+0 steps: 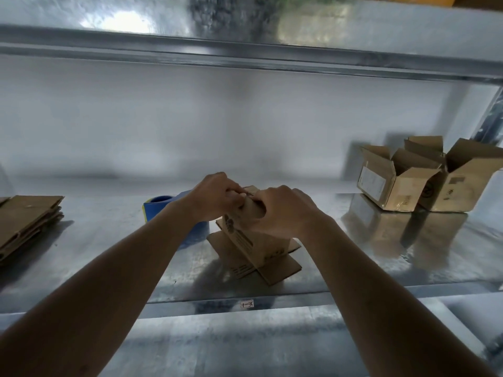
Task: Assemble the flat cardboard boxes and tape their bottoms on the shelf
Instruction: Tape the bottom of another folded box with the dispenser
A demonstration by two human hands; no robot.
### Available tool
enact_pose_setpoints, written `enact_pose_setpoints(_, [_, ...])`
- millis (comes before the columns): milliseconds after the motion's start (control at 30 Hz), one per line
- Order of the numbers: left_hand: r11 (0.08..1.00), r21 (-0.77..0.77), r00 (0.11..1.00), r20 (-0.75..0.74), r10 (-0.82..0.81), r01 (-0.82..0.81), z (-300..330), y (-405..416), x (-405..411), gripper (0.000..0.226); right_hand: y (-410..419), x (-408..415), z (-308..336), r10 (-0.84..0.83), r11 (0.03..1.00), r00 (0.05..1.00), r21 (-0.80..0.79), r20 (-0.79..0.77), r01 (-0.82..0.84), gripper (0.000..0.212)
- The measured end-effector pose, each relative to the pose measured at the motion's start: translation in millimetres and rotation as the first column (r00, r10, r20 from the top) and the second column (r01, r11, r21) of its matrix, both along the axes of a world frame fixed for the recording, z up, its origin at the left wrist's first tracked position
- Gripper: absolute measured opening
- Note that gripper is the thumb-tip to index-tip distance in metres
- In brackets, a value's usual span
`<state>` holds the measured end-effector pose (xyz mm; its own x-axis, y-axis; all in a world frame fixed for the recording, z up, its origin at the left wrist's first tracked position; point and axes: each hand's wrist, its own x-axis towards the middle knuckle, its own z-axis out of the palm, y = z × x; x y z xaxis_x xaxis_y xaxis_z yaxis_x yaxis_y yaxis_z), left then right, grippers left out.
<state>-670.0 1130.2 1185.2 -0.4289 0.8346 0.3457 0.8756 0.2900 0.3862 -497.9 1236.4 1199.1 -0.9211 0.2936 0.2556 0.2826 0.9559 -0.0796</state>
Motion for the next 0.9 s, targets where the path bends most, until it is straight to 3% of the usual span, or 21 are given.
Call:
enact_pose_setpoints(133, [0.999,-0.026,0.998,-0.029,0.047,-0.048,4,-7,1,0.023,0,-9,-5,-0.047,0.997,0.994,-0.060,0.095,0.053,0.033])
enact_pose_setpoints(200, [0.999,-0.046,0.998,0.056,0.026,-0.024,6,-13,2,0.021,5,-14,-12,-0.084,0.993,0.994,-0.080,0.064,0.089,0.037])
enact_pose_setpoints(300, [0.997,0.054,0.989,0.140,0.046,-0.054,3,-21,-4,0.024,9,-20,-25,-0.088,0.996,0.996,-0.032,-0.032,0.087,0.046])
enact_pose_setpoints(400, [0.960,0.108,0.966,0.045,0.253,-0.257,-7,-32,-32,0.036,13,-24,-34,-0.074,0.997,0.991,-0.043,-0.112,0.069,0.040])
enact_pose_setpoints(500, [0.916,-0.032,0.916,-0.025,0.400,-0.401,-19,-46,-60,0.037,16,-29,-40,-0.063,0.997,0.982,-0.057,-0.180,0.054,0.038])
enact_pose_setpoints(633, [0.860,-0.214,0.886,-0.132,0.445,-0.463,-36,-59,-72,0.041,17,-33,-52,-0.056,0.997,0.959,-0.072,-0.277,0.038,0.037])
enact_pose_setpoints(800, [0.855,-0.230,0.884,-0.189,0.428,-0.464,-54,-69,-77,0.063,16,-37,-56,-0.062,0.995,0.939,-0.093,-0.338,0.032,0.037])
enact_pose_setpoints(900, [0.900,-0.184,0.917,-0.137,0.376,-0.396,-59,-75,-82,0.071,16,-36,-58,-0.064,0.996,0.929,-0.080,-0.365,0.037,0.033])
